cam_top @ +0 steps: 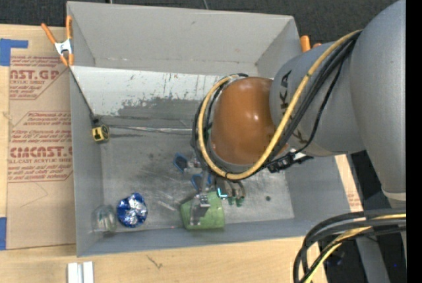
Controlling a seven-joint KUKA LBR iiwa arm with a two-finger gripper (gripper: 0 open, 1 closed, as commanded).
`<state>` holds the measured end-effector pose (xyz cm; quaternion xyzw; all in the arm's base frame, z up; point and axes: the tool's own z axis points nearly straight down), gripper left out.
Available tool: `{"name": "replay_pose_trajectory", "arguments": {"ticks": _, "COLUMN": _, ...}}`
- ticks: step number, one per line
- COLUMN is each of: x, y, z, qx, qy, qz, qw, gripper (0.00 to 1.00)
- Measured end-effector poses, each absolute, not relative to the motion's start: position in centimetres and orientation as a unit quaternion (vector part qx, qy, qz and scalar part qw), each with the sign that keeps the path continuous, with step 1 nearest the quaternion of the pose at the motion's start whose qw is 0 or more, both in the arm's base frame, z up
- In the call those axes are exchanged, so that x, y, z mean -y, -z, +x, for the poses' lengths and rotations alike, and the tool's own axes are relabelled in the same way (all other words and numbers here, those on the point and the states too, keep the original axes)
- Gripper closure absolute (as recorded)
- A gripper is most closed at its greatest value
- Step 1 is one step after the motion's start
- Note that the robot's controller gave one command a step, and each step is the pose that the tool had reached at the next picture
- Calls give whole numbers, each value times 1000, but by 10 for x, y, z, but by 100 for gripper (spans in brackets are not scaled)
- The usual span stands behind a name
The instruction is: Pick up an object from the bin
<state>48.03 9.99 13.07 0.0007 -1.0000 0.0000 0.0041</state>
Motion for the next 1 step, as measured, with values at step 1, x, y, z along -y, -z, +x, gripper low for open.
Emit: {"name": "replay_pose_trajectory", "arguments": {"ticks": 1, "x": -53, "y": -72, "z": 483, "qx": 997, "qy": 2, "qz": -79, "qw": -4, "gripper": 0}}
